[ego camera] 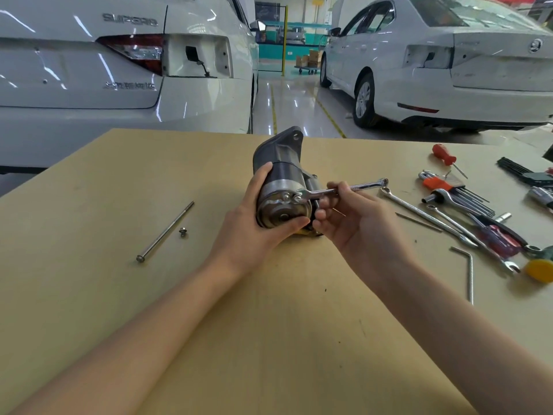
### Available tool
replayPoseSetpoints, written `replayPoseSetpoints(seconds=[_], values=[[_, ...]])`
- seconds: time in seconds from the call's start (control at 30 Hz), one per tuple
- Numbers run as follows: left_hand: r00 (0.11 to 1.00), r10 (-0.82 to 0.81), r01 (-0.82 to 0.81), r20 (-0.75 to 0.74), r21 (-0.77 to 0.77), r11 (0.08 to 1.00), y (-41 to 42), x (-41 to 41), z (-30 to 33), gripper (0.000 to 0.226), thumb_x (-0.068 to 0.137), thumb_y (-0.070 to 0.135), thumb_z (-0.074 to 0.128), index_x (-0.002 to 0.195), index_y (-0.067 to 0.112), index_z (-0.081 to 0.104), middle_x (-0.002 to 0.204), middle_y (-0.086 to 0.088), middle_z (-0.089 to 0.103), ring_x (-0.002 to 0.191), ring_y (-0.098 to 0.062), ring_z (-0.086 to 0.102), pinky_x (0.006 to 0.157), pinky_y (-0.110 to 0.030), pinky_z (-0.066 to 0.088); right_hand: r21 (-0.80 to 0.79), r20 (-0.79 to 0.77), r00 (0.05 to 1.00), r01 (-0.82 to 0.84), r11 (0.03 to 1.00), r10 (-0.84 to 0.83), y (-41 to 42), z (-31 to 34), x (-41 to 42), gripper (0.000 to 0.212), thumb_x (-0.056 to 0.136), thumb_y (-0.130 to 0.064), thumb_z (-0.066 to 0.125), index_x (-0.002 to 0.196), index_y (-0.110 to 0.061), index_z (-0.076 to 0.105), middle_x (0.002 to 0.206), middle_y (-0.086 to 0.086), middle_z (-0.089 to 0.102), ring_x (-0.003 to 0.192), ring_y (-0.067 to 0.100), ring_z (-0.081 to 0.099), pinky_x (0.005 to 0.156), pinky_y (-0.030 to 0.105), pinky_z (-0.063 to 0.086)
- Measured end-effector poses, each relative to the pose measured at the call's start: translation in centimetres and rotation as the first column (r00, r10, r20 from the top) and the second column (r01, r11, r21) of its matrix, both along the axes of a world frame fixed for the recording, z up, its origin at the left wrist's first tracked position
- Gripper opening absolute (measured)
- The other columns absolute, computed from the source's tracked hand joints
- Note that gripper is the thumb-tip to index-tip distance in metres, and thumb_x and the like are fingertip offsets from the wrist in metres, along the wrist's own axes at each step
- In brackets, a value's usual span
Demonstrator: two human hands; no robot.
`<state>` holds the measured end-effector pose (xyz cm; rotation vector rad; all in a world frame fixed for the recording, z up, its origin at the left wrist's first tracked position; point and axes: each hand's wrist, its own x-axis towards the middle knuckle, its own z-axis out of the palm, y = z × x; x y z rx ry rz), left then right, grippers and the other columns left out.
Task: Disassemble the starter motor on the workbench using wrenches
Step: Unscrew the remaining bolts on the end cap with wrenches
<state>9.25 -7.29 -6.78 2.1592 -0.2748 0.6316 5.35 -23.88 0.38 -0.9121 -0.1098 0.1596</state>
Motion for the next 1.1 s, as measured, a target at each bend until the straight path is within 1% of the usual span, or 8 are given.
replayPoseSetpoints(seconds=[0.07,0.33,0.47,0.6,0.83,0.9,0.97,1.1], values=[[0.999,0.015,-0.017,-0.044,-0.038,0.999,-0.1,-0.2,0.1,0.114,0.06,0.098,0.032,0.146,0.024,0.034,0.108,0.022,0.046,0.091,0.039,0.035,0.074,0.012,0.023,-0.004,-0.004,1.0,0.011,1.0,-0.011,0.1,-0.3,0.1,0.022,0.1,-0.013,0.042,0.087,-0.003,0.056,0.06,0.007,0.058,0.05,0.017,0.058,0.05,0.026,0.052],[0.996,-0.052,0.044,-0.075,-0.102,0.994,-0.1,-1.4,1.2,0.116,0.054,0.096,0.044,0.149,0.03,0.029,0.114,0.023,0.048,0.091,0.035,0.04,0.073,0.011,0.027,-0.027,-0.047,0.998,0.034,0.999,-0.036,0.0,-0.3,0.0,0.02,0.1,-0.013,0.042,0.09,-0.003,0.056,0.062,0.008,0.057,0.05,0.017,0.06,0.051,0.025,0.053],[0.993,-0.065,0.053,-0.098,-0.123,0.991,-0.2,-1.8,1.6,0.108,0.058,0.081,0.055,0.149,0.031,0.028,0.115,0.021,0.05,0.097,0.021,0.045,0.073,0.009,0.029,-0.033,-0.054,0.997,0.052,0.998,-0.054,0.2,-0.3,-0.1,0.02,0.1,-0.013,0.043,0.09,-0.002,0.056,0.062,0.009,0.058,0.05,0.018,0.061,0.051,0.026,0.054],[0.989,-0.108,0.09,-0.105,-0.164,0.982,-0.1,-2.2,2.0,0.111,0.055,0.082,0.058,0.149,0.031,0.027,0.114,0.019,0.052,0.1,0.015,0.047,0.074,0.008,0.032,-0.007,-0.056,0.997,0.053,0.999,-0.054,0.4,-0.3,-0.3,0.021,0.1,-0.01,0.042,0.089,-0.001,0.057,0.064,0.012,0.06,0.053,0.021,0.063,0.053,0.027,0.055],[0.986,-0.101,0.079,-0.129,-0.165,0.983,0.0,-2.3,2.1,0.094,0.071,0.049,0.076,0.149,0.035,0.026,0.117,0.016,0.056,0.106,0.002,0.056,0.079,0.004,0.037,0.093,-0.134,0.988,0.092,0.991,-0.079,0.9,-0.4,-1.1,0.014,0.096,-0.003,0.042,0.092,0.001,0.055,0.067,0.017,0.066,0.068,0.029,0.071,0.061,0.032,0.059],[0.987,-0.108,0.085,-0.12,-0.179,0.98,-0.1,-2.6,2.3,0.097,0.067,0.054,0.077,0.148,0.038,0.027,0.114,0.017,0.058,0.103,0.003,0.059,0.081,0.0,0.041,0.122,-0.17,0.983,0.098,0.988,-0.076,1.0,-0.3,-1.3,0.012,0.093,-0.001,0.044,0.092,0.001,0.055,0.071,0.021,0.067,0.072,0.032,0.072,0.059,0.032,0.059],[0.988,-0.114,0.091,-0.107,-0.201,0.975,-0.2,-2.8,2.7,0.1,0.059,0.062,0.073,0.146,0.043,0.029,0.109,0.018,0.059,0.096,0.01,0.06,0.082,-0.003,0.043,0.138,-0.2,0.977,0.106,0.985,-0.077,1.1,-0.1,-1.4,0.01,0.092,0.0,0.045,0.091,0.001,0.055,0.073,0.023,0.068,0.073,0.033,0.072,0.056,0.031,0.058],[0.988,-0.111,0.088,-0.106,-0.196,0.977,-0.3,-2.9,2.9,0.1,0.057,0.063,0.071,0.145,0.044,0.029,0.108,0.02,0.059,0.093,0.02,0.056,0.079,0.0,0.041,0.156,-0.217,0.973,0.119,0.981,-0.083,1.2,-0.2,-1.4,0.008,0.092,0.0,0.047,0.093,0.001,0.055,0.075,0.024,0.068,0.073,0.033,0.072,0.053,0.029,0.057]])
